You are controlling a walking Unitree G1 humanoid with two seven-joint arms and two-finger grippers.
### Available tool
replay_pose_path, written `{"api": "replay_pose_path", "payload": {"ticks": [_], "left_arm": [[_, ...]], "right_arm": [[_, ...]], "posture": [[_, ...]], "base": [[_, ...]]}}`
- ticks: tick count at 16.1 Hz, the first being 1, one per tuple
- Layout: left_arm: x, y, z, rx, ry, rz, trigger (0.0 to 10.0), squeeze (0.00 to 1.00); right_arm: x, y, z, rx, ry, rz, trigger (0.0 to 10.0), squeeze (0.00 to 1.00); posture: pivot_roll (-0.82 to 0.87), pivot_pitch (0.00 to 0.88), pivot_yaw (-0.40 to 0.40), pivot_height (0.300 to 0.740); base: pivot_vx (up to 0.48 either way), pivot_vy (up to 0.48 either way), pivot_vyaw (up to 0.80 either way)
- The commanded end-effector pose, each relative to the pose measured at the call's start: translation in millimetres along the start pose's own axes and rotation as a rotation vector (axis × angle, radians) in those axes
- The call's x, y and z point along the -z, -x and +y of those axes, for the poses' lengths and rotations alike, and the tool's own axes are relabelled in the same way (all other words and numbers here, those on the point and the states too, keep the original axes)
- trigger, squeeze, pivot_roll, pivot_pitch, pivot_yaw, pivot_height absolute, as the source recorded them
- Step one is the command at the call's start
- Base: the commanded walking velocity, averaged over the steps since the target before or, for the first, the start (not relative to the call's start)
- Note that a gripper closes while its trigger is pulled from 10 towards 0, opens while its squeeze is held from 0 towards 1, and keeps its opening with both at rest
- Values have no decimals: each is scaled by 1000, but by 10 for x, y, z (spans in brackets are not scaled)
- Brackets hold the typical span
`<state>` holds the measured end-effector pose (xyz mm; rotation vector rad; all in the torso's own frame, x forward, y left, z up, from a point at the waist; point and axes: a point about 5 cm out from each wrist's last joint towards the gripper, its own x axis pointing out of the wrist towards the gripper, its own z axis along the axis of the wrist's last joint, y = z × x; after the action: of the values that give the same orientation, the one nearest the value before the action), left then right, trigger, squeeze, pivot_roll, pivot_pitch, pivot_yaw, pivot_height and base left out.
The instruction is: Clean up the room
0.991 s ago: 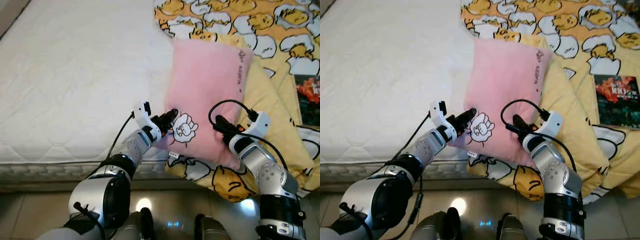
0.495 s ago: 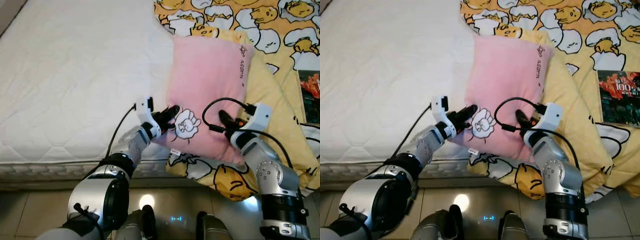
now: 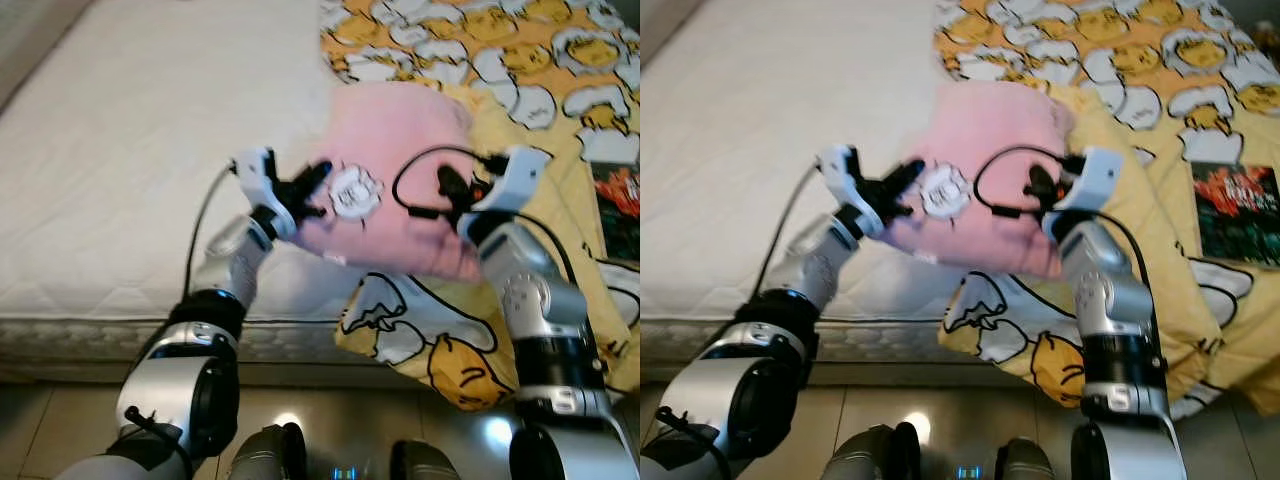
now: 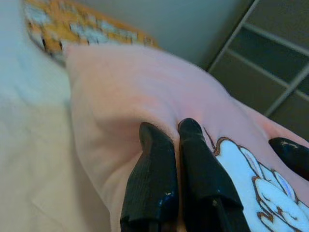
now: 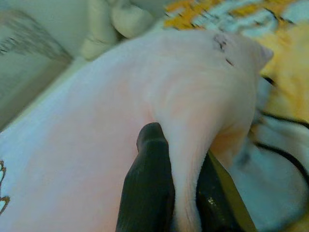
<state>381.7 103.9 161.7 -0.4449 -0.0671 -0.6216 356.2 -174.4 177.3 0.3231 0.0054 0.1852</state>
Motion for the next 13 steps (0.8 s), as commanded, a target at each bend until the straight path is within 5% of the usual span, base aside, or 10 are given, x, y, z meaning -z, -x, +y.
{"api": "replay_pose_path", "payload": {"ticks": [1,3,4,5,9,13], "left_arm": [[-268,0,63,-12,-32,-87,0,0],[-359,-23,25,-3,-118,-86,0,0],[-386,82,80,-39,-234,-72,0,0],[-390,148,119,-58,-264,-71,0,0],[-232,373,264,-150,-279,-28,0,0],[-33,481,264,-236,-267,5,0,0]], "right_arm": [[-175,-11,-36,16,12,-83,0,0],[-262,-48,15,5,38,-113,0,0],[-282,-19,8,14,107,-126,0,0],[-283,9,-10,23,122,-135,0,0],[55,189,-249,108,205,-48,0,0],[264,252,-299,93,317,13,0,0]], "posture": [[-108,0,88,740],[-97,0,87,740],[-91,0,75,740],[-92,0,74,740],[-82,0,50,740],[-84,0,40,740]], "base": [[0,0,0],[0,0,0],[0,0,0],[0,0,0],[0,297,102],[0,480,0]]}}
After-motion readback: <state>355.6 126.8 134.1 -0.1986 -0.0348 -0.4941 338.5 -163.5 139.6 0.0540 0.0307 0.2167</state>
